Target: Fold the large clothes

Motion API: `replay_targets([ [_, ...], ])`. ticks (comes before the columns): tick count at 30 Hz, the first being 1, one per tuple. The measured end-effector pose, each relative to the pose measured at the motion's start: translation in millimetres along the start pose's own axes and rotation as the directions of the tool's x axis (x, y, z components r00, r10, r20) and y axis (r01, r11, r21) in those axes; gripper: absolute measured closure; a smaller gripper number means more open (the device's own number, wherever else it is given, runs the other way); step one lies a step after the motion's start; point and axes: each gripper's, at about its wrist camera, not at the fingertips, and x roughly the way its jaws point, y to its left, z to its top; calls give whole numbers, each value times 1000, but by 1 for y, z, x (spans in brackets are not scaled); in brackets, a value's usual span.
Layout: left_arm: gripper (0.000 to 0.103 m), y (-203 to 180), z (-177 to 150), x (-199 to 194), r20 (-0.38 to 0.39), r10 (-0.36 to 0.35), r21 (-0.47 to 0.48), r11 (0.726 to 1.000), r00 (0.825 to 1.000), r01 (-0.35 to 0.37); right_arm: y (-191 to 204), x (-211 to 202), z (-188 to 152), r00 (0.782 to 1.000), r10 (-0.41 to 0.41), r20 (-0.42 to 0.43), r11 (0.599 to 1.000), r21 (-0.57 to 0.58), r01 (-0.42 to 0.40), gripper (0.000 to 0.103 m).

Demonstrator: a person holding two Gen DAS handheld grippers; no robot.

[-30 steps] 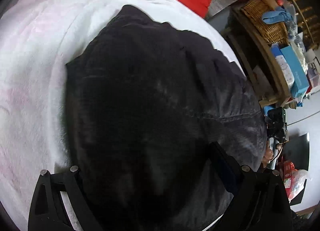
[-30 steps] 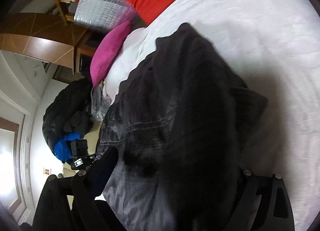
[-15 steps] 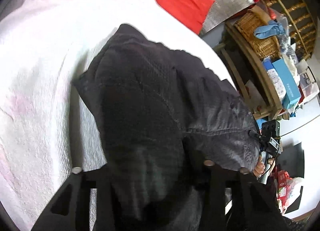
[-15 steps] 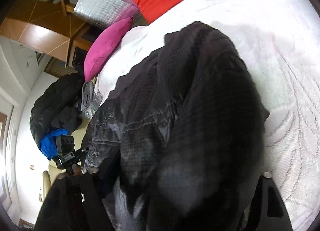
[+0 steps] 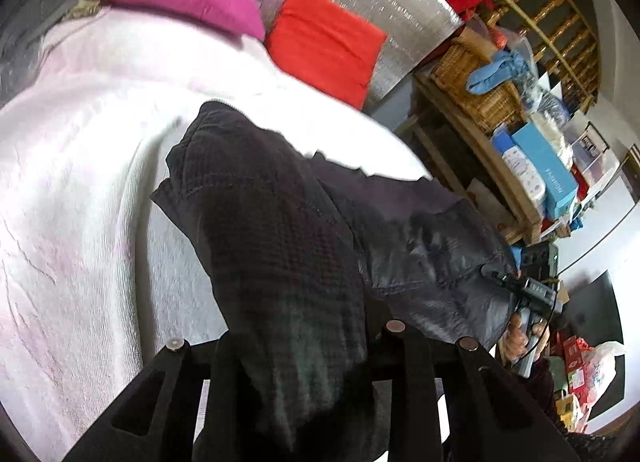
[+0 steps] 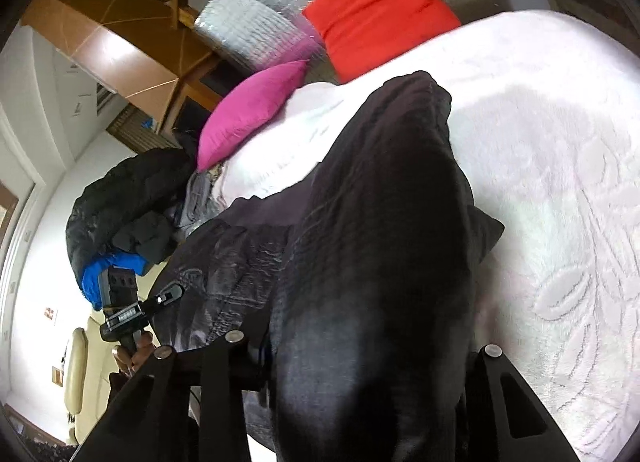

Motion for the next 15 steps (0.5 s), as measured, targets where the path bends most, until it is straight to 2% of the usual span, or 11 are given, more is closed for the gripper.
replay_targets([
  [4,76,-3,9,-10,57,15,14,1000,998,-16,16,7,1,1000,-5,-3,999,-46,5,61],
  [6,76,-2,10,-3,29,41,16,999,999,-41,14,15,1,999,-32,-32,999,-42,31,61],
  [9,73,17,10,13,-33,76,-43,996,997,-77,-6,23,1,996,-59,-64,998,22,60,61],
  [12,60,51,3,31,-163,95,-157,980,982,-121,-36,23,2,996,2,-95,990,143,12,49],
  [14,47,65,-1,38,-205,86,-198,972,975,-128,-49,26,-1,993,-9,-119,983,181,31,26],
  [15,44,71,-3,42,-223,83,-212,968,971,-132,-53,29,-1,991,-23,-131,981,186,47,24],
])
